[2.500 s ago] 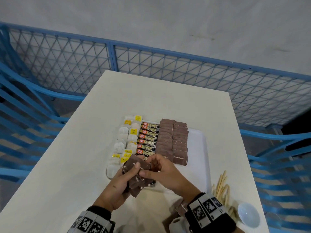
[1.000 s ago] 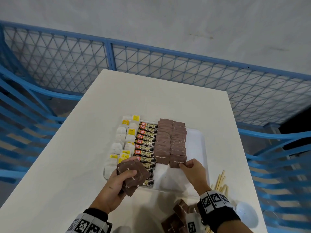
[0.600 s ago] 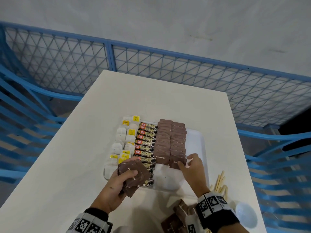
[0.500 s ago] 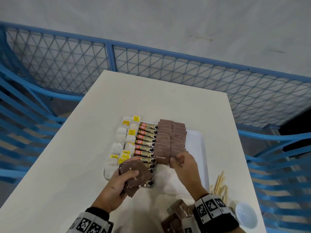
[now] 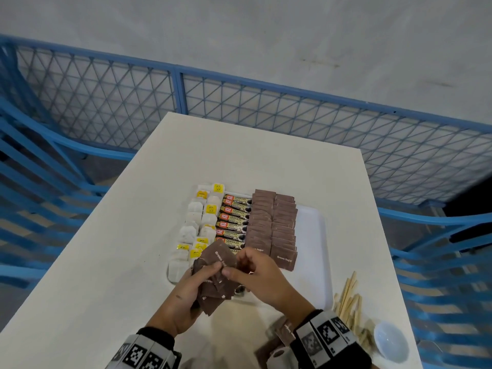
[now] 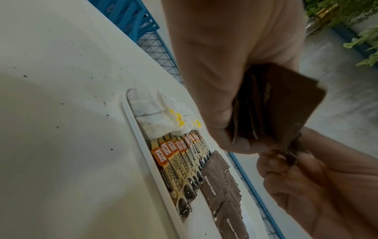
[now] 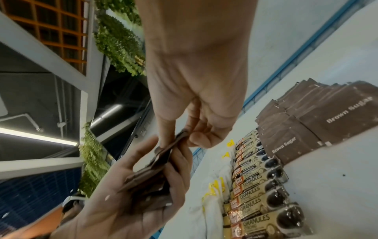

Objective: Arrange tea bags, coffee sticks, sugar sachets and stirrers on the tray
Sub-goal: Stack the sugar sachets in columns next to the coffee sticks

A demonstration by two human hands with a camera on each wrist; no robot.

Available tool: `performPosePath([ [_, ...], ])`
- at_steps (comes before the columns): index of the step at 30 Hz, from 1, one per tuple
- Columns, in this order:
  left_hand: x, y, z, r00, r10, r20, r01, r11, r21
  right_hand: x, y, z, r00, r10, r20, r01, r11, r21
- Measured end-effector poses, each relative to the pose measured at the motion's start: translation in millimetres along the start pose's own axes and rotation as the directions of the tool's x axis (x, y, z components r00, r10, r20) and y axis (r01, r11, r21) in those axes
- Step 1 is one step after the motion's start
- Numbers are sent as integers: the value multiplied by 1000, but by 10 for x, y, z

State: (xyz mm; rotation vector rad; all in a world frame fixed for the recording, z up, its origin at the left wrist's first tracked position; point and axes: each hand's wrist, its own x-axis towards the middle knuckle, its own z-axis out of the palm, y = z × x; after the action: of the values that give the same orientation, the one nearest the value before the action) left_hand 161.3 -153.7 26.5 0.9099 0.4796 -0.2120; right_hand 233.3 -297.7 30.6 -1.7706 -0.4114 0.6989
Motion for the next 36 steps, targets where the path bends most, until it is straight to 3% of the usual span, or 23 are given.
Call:
performPosePath([
  [6, 29, -18, -25, 1000, 8, -8, -8, 1000, 21, 25, 45, -67, 998, 61, -8, -60, 989, 136],
  [11, 30, -10, -6, 1000, 19, -19, -19, 1000, 15, 33, 16, -167, 987, 63, -150, -32, 979, 201],
  [15, 27, 3, -66, 999, 15, -43, -15, 1000, 21, 63, 100, -369, 947, 113, -300, -35, 966, 254],
  [17, 27, 17, -94, 999, 18, -51, -17, 1000, 24, 81, 180, -481, 922, 144, -361, -68, 974, 214],
  [21, 40, 25, -153, 996, 25, -90, -22, 999, 29, 112, 400, -654, 889, 108, -444, -153, 986, -68],
  [29, 64, 13, -176, 992, -7, -127, 16, 998, 67, 220, 550, -674, 962, 70, -265, -191, 865, -465],
  [36, 54, 32, -160, 991, -13, -133, 21, 998, 61, 359, 615, -624, 936, 113, -334, -270, 838, -473],
])
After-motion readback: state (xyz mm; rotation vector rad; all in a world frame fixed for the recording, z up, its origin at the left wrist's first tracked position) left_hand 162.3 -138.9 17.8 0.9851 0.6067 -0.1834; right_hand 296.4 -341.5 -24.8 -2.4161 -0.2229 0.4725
